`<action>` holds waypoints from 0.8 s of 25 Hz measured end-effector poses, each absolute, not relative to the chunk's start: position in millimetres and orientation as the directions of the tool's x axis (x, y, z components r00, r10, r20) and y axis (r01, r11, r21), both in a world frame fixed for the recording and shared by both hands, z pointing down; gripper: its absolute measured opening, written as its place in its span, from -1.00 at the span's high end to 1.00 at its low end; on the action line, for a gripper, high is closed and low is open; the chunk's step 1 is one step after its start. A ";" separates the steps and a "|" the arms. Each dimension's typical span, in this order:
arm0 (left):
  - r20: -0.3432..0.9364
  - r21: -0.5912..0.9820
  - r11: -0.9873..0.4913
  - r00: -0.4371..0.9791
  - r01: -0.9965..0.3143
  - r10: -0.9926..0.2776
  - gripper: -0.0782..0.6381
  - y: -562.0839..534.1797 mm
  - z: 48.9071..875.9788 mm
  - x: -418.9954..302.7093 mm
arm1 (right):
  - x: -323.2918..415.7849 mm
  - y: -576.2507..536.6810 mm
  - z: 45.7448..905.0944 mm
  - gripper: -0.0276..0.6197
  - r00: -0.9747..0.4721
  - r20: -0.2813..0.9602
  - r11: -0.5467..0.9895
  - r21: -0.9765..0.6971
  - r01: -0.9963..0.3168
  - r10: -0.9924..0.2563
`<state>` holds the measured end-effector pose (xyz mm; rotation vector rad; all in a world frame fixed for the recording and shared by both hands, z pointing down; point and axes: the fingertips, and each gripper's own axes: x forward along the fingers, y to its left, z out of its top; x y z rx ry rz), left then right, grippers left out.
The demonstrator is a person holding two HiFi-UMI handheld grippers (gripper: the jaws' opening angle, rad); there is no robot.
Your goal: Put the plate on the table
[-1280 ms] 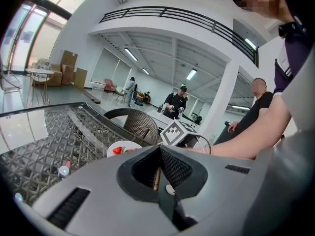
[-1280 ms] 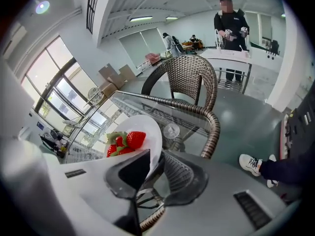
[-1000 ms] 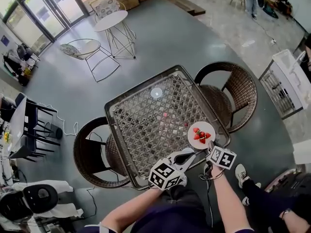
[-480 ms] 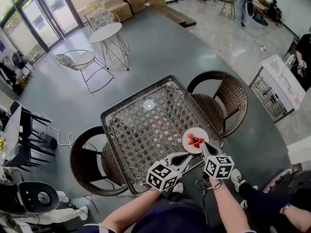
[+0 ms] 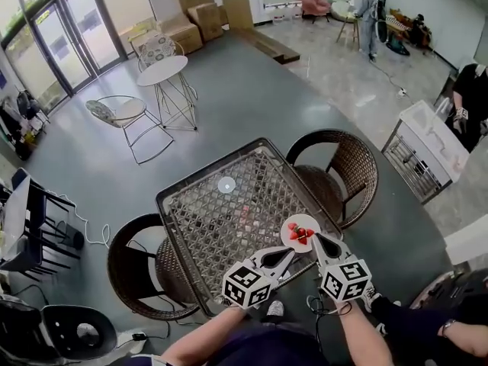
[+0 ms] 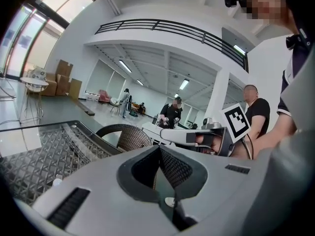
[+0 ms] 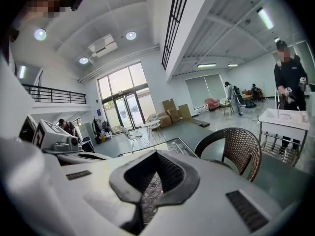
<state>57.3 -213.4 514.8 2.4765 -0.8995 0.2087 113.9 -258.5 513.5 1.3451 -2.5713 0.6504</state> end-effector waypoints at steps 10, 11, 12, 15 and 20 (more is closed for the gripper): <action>0.279 0.361 -0.686 0.775 -0.631 -0.567 0.76 -210.9 494.8 56.1 | 104.0 -244.1 476.3 0.90 -0.606 0.246 0.547 -0.269 -0.792 -0.756; 0.277 0.361 -0.688 0.776 -0.630 -0.566 0.76 -209.9 494.1 55.6 | 103.0 -242.8 474.5 0.90 -0.608 0.239 0.550 -0.269 -0.790 -0.757; 0.275 0.360 -0.689 0.777 -0.629 -0.566 0.76 -208.9 493.5 55.4 | 102.3 -241.5 473.1 0.90 -0.610 0.233 0.553 -0.268 -0.789 -0.757; 0.271 0.359 -0.692 0.779 -0.627 -0.565 0.76 -206.6 492.0 56.4 | 102.5 -238.7 470.4 0.90 -0.613 0.223 0.558 -0.264 -0.787 -0.758; 0.266 0.359 -0.694 0.781 -0.624 -0.565 0.77 -206.1 487.7 55.2 | 100.9 -237.1 465.9 0.90 -0.612 0.217 0.562 -0.254 -0.787 -0.760</action>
